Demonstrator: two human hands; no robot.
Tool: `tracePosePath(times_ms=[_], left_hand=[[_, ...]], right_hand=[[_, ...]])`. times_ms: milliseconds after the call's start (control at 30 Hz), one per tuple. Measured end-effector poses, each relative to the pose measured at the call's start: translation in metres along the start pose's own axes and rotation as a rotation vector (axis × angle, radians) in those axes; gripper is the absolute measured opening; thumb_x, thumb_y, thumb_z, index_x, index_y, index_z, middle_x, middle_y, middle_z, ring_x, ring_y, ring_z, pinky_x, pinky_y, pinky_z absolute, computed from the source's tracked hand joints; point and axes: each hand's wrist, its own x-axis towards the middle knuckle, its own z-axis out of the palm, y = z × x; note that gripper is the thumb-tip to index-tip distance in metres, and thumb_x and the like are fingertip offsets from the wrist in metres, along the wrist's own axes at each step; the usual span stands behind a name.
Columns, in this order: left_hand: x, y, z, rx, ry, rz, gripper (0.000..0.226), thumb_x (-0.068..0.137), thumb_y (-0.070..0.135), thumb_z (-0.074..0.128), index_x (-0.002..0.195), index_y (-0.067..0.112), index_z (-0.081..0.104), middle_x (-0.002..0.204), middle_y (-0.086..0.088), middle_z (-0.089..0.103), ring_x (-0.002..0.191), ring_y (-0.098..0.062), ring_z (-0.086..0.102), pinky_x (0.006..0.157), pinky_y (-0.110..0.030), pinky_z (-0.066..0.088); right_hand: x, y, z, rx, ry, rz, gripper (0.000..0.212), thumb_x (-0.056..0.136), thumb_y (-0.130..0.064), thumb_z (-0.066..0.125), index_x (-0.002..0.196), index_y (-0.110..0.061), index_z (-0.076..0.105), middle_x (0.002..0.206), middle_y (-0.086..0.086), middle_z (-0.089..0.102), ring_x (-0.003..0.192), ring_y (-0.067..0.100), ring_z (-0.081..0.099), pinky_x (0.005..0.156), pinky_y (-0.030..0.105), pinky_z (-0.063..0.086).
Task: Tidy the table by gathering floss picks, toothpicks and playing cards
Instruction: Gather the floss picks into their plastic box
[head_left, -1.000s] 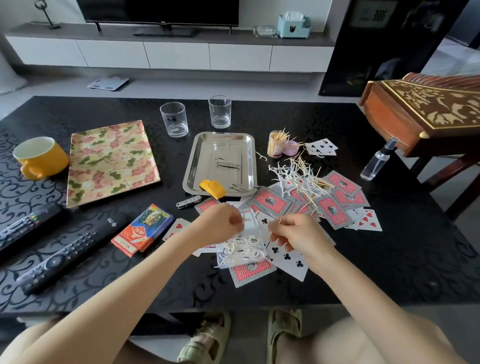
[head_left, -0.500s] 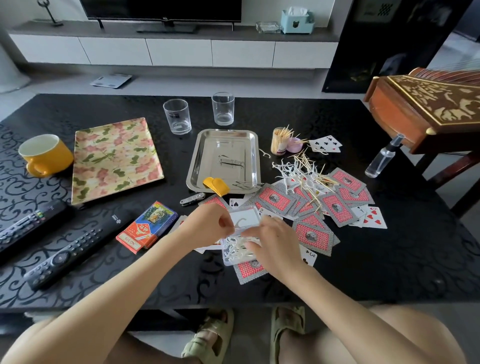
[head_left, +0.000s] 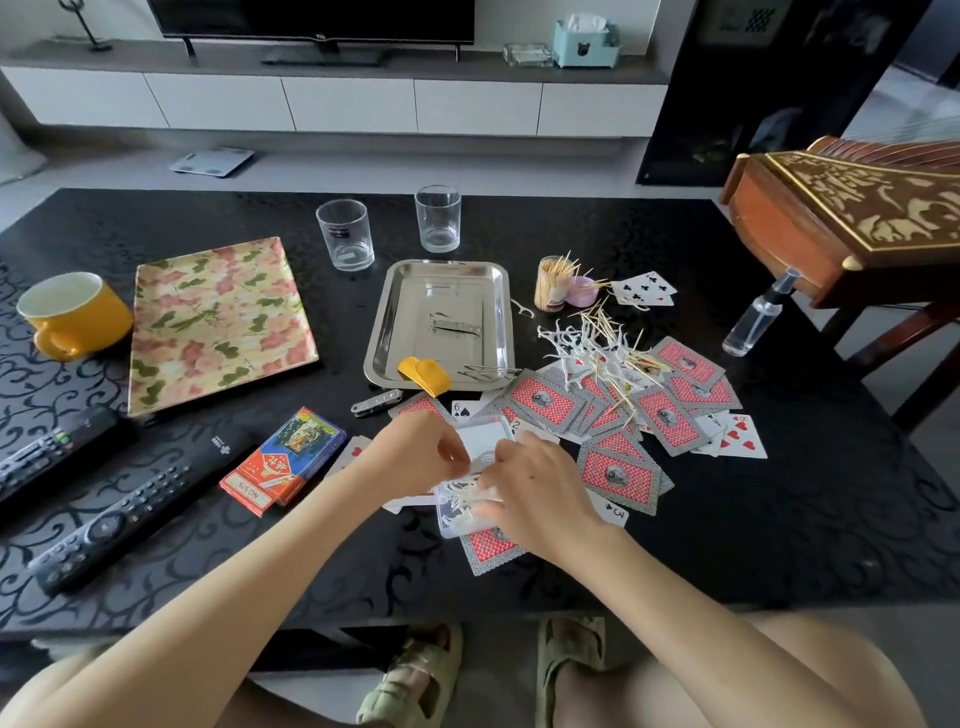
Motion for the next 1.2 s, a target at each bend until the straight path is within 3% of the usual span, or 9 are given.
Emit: tracePosePath(times_ms=[133, 233, 300, 433, 600, 767, 1067, 1133, 1200], left_hand=[[0.009, 0.008, 0.004, 0.106, -0.132, 0.039, 0.021, 0.088, 0.024, 0.059, 0.098, 0.012, 0.073, 0.1, -0.002, 0.073, 0.086, -0.018, 0.066, 0.079, -0.029, 0.051], [0.024, 0.014, -0.001, 0.136, -0.059, 0.035, 0.025, 0.09, 0.025, 0.055, 0.1, 0.007, 0.07, 0.092, -0.008, 0.07, 0.078, -0.023, 0.064, 0.077, -0.035, 0.052], [0.039, 0.023, -0.006, 0.213, 0.01, 0.04, 0.025, 0.094, 0.026, 0.051, 0.106, 0.012, 0.068, 0.094, -0.004, 0.069, 0.084, -0.023, 0.064, 0.081, -0.031, 0.049], [0.083, 0.044, -0.012, 0.217, 0.201, 0.048, 0.024, 0.093, 0.017, 0.049, 0.106, 0.013, 0.069, 0.105, -0.003, 0.068, 0.093, -0.025, 0.064, 0.076, -0.03, 0.05], [0.146, 0.052, -0.016, 0.36, 0.264, 0.1, 0.026, 0.091, 0.007, 0.05, 0.115, 0.006, 0.061, 0.113, -0.012, 0.06, 0.105, -0.029, 0.054, 0.087, -0.036, 0.047], [0.197, 0.056, -0.018, 0.754, 0.275, 0.21, 0.027, 0.089, 0.01, 0.051, 0.116, 0.011, 0.057, 0.116, -0.007, 0.056, 0.111, -0.025, 0.048, 0.095, -0.033, 0.039], [0.247, 0.055, -0.014, 0.884, 0.239, 0.155, 0.023, 0.09, 0.013, 0.05, 0.109, 0.015, 0.064, 0.112, -0.004, 0.064, 0.114, -0.025, 0.049, 0.096, -0.031, 0.036], [0.25, 0.056, -0.015, 0.882, 0.243, 0.167, 0.025, 0.09, 0.008, 0.048, 0.109, 0.013, 0.064, 0.112, -0.005, 0.064, 0.114, -0.026, 0.049, 0.095, -0.031, 0.035], [0.253, 0.056, -0.015, 0.893, 0.248, 0.197, 0.025, 0.09, 0.005, 0.048, 0.108, 0.011, 0.064, 0.11, -0.006, 0.064, 0.112, -0.027, 0.05, 0.095, -0.032, 0.034]], right_hand=[[-0.003, 0.028, -0.017, 0.164, 0.07, 0.186, 0.022, 0.091, -0.033, 0.058, 0.094, -0.017, 0.073, 0.086, -0.004, 0.068, 0.079, 0.011, 0.052, 0.058, 0.018, 0.035], [0.008, 0.064, -0.026, 0.15, 0.125, 0.337, 0.026, 0.091, -0.036, 0.056, 0.104, -0.016, 0.069, 0.096, -0.003, 0.068, 0.089, 0.013, 0.055, 0.072, 0.022, 0.043], [0.025, 0.089, -0.023, 0.088, 0.088, 0.398, 0.048, 0.088, -0.051, 0.053, 0.114, -0.013, 0.063, 0.107, 0.0, 0.066, 0.101, 0.017, 0.056, 0.087, 0.028, 0.043], [0.07, 0.127, -0.015, -0.023, -0.048, 0.411, 0.102, 0.066, -0.084, 0.011, 0.123, -0.01, 0.052, 0.123, 0.005, 0.057, 0.11, 0.023, 0.05, 0.088, 0.034, 0.04], [0.121, 0.158, -0.002, -0.113, -0.302, 0.251, 0.076, 0.089, -0.049, 0.05, 0.15, -0.017, 0.015, 0.156, 0.009, 0.018, 0.141, 0.033, 0.019, 0.112, 0.045, 0.025], [0.137, 0.173, 0.01, -0.285, -0.273, 0.089, 0.047, 0.094, -0.033, 0.047, 0.132, -0.006, 0.041, 0.127, 0.016, 0.052, 0.113, 0.033, 0.049, 0.09, 0.041, 0.042], [0.13, 0.168, 0.015, -0.448, -0.15, -0.062, 0.017, 0.089, -0.001, 0.047, 0.1, -0.006, 0.058, 0.104, 0.01, 0.059, 0.095, 0.023, 0.054, 0.072, 0.026, 0.041], [0.128, 0.163, 0.02, -0.485, -0.076, -0.056, 0.009, 0.073, -0.004, 0.069, 0.076, -0.01, 0.063, 0.079, 0.005, 0.064, 0.074, 0.017, 0.059, 0.059, 0.022, 0.043], [0.127, 0.162, 0.022, -0.433, -0.02, -0.045, 0.031, 0.038, -0.006, 0.086, 0.046, -0.014, 0.056, 0.047, -0.001, 0.055, 0.045, 0.012, 0.053, 0.039, 0.017, 0.036]])
